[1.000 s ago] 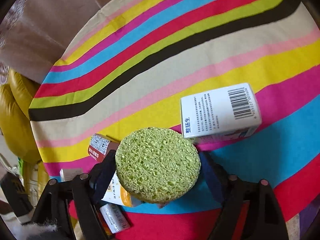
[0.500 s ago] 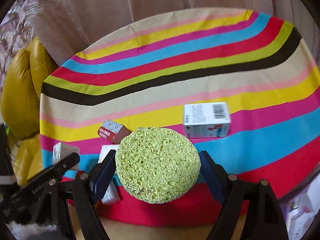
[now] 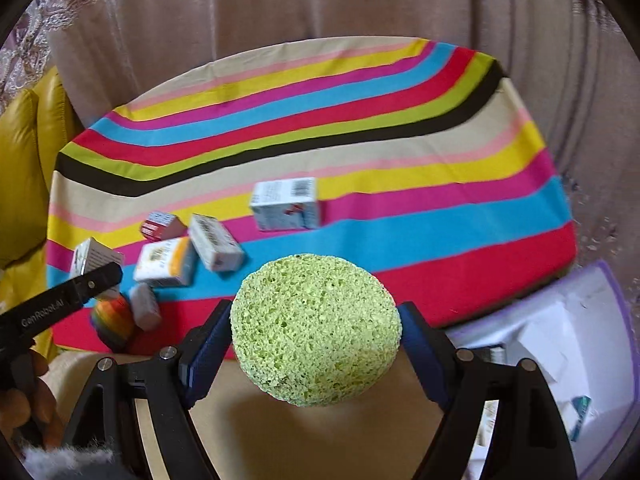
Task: Organize objects
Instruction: 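Carry the white music box and green sponge over the purple box, then open both grippers to drop the items into the purple box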
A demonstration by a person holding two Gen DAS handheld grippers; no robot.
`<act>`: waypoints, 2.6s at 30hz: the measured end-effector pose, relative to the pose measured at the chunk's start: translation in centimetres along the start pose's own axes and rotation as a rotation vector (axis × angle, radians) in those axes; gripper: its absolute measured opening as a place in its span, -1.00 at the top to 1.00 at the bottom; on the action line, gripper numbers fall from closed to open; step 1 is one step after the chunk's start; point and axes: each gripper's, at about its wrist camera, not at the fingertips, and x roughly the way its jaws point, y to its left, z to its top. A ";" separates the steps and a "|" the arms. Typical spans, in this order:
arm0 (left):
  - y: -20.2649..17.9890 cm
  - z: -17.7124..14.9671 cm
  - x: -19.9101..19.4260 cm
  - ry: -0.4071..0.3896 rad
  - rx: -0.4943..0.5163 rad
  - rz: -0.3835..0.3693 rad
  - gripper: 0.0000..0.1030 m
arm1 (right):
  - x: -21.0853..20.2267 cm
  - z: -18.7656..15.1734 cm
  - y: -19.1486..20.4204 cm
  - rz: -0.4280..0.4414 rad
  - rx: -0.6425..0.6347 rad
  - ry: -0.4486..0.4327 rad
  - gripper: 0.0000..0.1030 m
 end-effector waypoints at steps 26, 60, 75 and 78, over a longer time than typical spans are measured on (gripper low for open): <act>-18.9 -7.2 -0.1 0.138 0.365 -0.235 0.13 | -5.9 -6.6 -16.2 -0.292 0.149 0.034 -0.59; -23.6 -10.7 0.1 0.285 0.466 -0.370 -0.45 | -7.7 -8.0 -19.7 -0.432 0.186 0.040 -0.66; -15.2 -7.4 -0.7 0.234 0.308 -0.273 -0.45 | -6.6 -7.1 -14.8 -0.288 0.112 0.052 -0.66; -12.7 -6.8 -1.0 0.217 0.275 -0.253 -0.45 | -6.2 -6.8 -13.3 -0.245 0.099 0.059 -0.66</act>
